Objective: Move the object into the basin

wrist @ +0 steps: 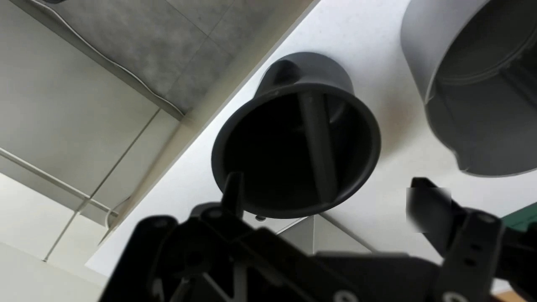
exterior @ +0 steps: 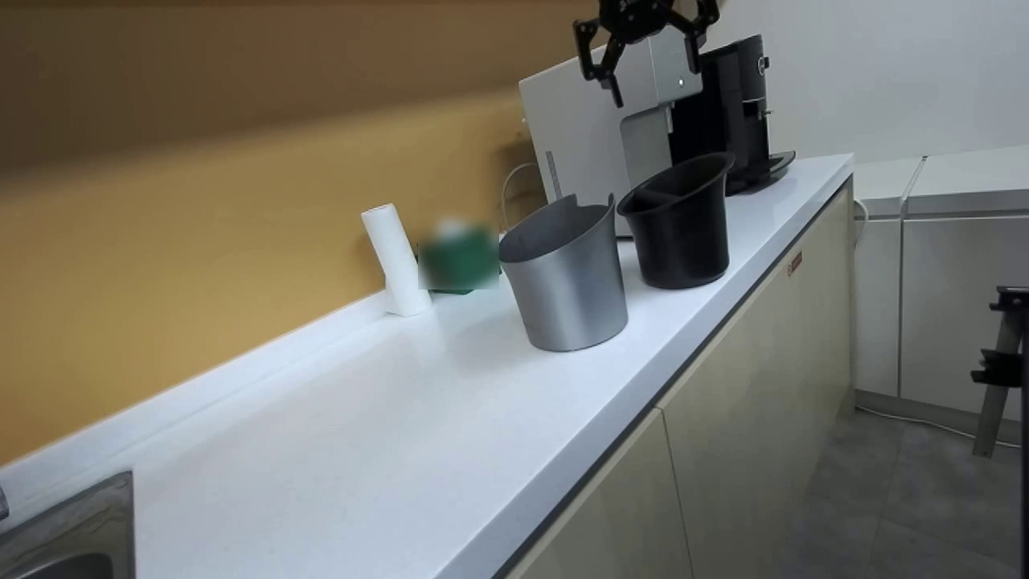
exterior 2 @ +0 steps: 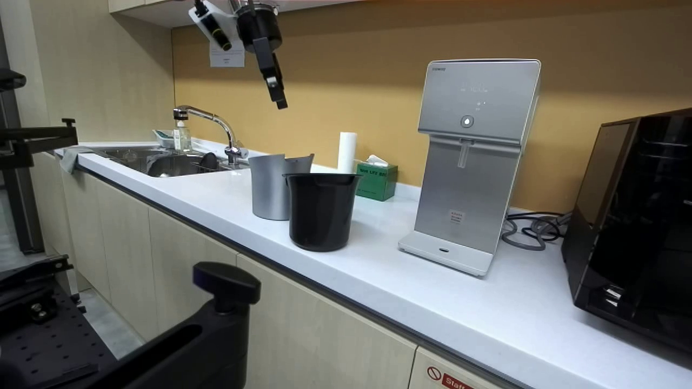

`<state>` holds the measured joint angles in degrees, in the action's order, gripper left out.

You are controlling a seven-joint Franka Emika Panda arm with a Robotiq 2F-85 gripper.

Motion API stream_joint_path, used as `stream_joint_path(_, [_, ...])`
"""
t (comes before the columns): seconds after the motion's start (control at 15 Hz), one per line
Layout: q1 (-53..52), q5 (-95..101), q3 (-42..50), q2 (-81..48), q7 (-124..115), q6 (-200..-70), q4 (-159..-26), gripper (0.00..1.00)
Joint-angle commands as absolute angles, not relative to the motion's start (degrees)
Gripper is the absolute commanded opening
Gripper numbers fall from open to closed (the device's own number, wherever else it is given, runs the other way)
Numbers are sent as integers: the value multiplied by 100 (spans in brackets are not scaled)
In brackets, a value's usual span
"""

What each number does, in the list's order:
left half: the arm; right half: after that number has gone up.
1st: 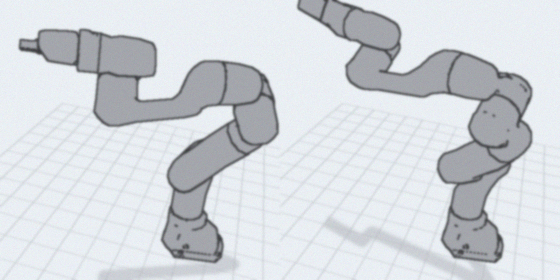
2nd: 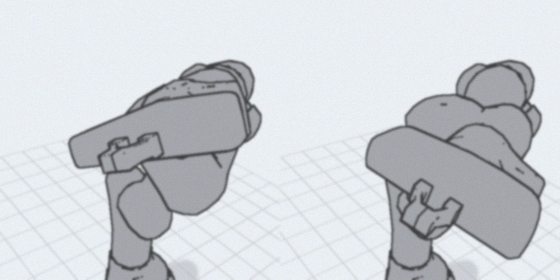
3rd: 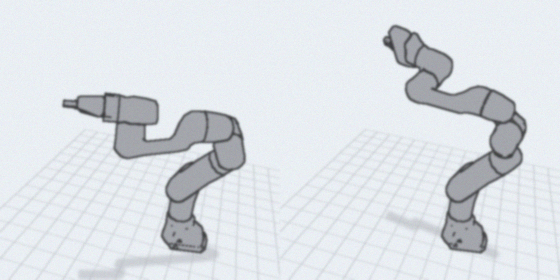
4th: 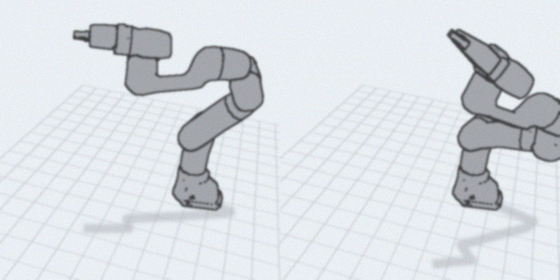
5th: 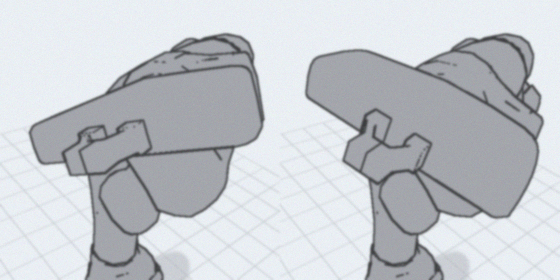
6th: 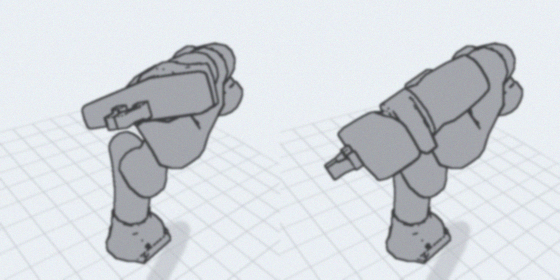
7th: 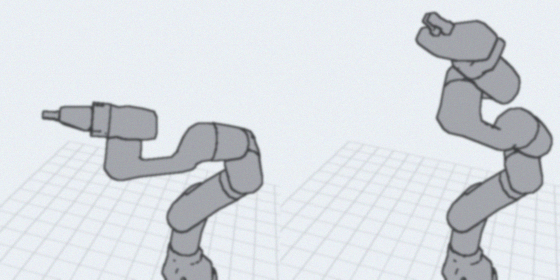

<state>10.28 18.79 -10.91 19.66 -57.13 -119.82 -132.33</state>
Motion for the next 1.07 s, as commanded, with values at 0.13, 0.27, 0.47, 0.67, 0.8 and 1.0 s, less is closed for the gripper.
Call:
stream_joint_path(0.13, [1125,2340,-834,1535,-7033,-11735,-12952,100])
stream_joint_path(0.27, [1069,2270,-638,1396,-6869,-11759,-12902,100])
stream_joint_path(0.47, [984,2121,-395,1197,-6459,-11804,-12806,100])
stream_joint_path(0.67, [913,2155,-273,991,-6186,-11812,-12686,100])
stream_joint_path(0.8, [887,2230,-240,1119,-6276,-11913,-12906,100])
stream_joint_path(1.0, [856,2228,-215,1041,-6247,-11914,-12842,100])
